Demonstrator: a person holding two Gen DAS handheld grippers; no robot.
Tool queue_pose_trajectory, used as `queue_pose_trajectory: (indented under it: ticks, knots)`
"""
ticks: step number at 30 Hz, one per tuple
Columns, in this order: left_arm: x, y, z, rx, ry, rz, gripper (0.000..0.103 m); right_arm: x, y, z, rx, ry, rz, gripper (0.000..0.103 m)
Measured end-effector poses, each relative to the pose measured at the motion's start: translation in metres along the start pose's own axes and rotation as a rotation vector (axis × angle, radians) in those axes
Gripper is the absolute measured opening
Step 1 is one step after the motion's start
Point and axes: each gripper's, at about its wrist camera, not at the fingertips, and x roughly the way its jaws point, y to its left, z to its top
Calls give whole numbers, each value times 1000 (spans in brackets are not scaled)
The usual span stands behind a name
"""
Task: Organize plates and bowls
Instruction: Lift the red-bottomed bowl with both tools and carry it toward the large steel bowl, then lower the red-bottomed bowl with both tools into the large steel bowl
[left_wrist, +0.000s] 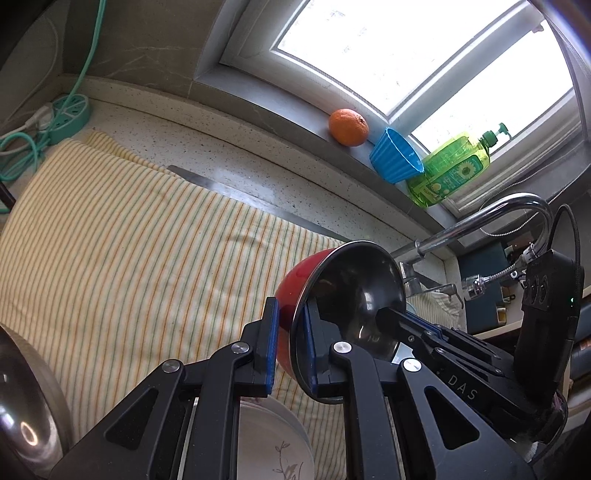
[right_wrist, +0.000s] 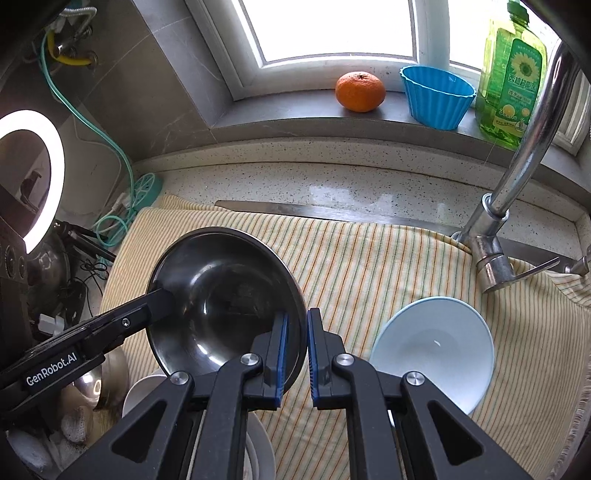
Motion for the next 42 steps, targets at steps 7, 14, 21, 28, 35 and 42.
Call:
queue_pose_trajectory:
  ticks: [7, 14, 21, 28, 35, 42]
  knots:
    - [-28, 23, -12, -22, -28, 11, 11, -3, 34, -12, -38, 8, 14, 9]
    - [-59, 44, -22, -37, -55, 27, 11, -6, 68, -23, -73, 20, 44, 9]
    - [-84, 68, -35, -85, -82, 42, 11, -5, 103, -27, -122, 30, 73, 9]
    - [-105, 91, -47, -131, -106, 63, 11, -2, 136, -32, -174, 44, 99, 9]
    - [-129, 117, -56, -175, -141, 87, 11, 3, 173, -36, -238, 60, 132, 9]
    - [-147, 151, -68, -239, -156, 118, 11, 19, 209, -44, -290, 100, 168, 9]
